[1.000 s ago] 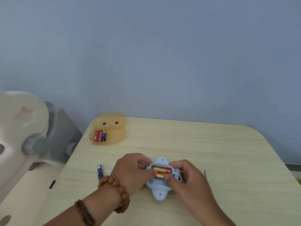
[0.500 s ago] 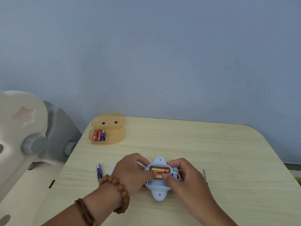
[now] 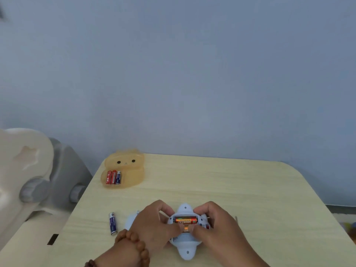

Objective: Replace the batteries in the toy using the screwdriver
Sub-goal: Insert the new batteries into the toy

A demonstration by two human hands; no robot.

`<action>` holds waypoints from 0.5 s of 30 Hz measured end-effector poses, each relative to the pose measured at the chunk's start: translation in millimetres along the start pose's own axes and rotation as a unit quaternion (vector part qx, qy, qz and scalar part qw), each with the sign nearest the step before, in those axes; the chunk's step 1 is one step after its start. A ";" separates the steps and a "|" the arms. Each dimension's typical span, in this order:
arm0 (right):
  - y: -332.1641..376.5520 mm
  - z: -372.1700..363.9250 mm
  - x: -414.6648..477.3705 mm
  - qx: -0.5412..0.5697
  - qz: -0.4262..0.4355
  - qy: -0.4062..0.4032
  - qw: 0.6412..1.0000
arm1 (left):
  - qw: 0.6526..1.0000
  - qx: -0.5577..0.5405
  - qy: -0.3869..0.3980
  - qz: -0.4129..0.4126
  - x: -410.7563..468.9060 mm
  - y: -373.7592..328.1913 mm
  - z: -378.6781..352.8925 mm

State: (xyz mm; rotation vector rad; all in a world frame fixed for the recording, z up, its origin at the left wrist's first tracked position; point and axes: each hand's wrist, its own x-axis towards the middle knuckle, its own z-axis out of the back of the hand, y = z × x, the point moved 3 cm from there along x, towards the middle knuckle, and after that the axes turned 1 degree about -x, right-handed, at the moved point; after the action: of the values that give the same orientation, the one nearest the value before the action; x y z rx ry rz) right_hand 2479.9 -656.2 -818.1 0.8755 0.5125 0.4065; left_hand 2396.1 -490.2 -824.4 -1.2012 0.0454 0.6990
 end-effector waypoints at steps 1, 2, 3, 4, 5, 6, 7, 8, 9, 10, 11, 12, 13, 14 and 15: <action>-0.3 0.0 0.2 -0.001 -0.002 0.001 1.000 | 1.000 0.010 -0.001 -0.006 -0.9 -1.9 -0.4; -0.6 -0.1 0.3 -0.001 -0.002 0.003 1.000 | 1.000 0.018 -0.003 -0.011 -1.7 -3.5 -0.3; -1.0 -0.2 0.5 -0.002 -0.003 0.005 1.000 | 1.000 0.024 -0.005 -0.017 -2.2 -4.0 0.1; -0.9 0.1 0.3 -0.001 -0.004 0.005 1.000 | 0.999 0.031 -0.003 -0.021 -3.5 -4.8 -0.3; -0.7 0.4 0.2 0.000 -0.004 0.004 1.000 | 0.999 0.041 0.001 -0.025 -5.7 -5.6 -1.1; -0.4 0.5 0.0 0.004 -0.005 0.000 1.000 | 0.998 0.051 0.005 -0.029 -9.4 -7.5 -1.7; -0.5 0.1 0.0 0.011 -0.007 -0.005 1.000 | 0.998 0.049 0.010 -0.031 -13.5 -10.6 -1.1; -0.7 -0.3 -0.1 0.019 -0.012 -0.010 1.000 | 0.999 0.031 0.014 -0.031 -17.9 -15.1 3.6; -1.4 -1.0 0.0 0.027 -0.017 -0.015 0.999 | 0.999 0.009 0.012 -0.030 -21.1 -19.8 13.1; -2.8 -1.9 -0.1 0.036 -0.022 -0.017 0.999 | 0.999 -0.002 -0.001 -0.033 -25.1 -25.5 27.0; -3.7 -2.7 0.0 0.043 -0.023 -0.019 0.999 | 0.998 0.033 -0.037 -0.049 -27.4 -30.1 46.4; -4.6 -3.5 -0.1 0.050 -0.022 -0.019 0.998 | 0.986 0.124 -0.089 -0.063 -27.5 -30.3 68.0; -5.7 -4.3 -0.4 0.056 -0.021 -0.021 0.998 | 0.958 0.243 -0.135 -0.063 -25.9 -26.0 87.3; -6.0 -4.7 -0.9 0.061 -0.020 -0.023 0.998 | 0.922 0.349 -0.163 -0.041 -24.3 -20.7 101.5; -6.2 -5.2 -1.1 0.063 -0.019 -0.024 0.998 | 0.891 0.424 -0.163 -0.006 -21.4 -12.5 109.4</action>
State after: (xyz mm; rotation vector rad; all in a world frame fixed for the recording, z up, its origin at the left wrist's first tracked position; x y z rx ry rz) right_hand 2476.8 -657.2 -825.6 0.9941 0.5142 0.3196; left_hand 2350.2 -408.1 -763.3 -0.2364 0.0560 0.7465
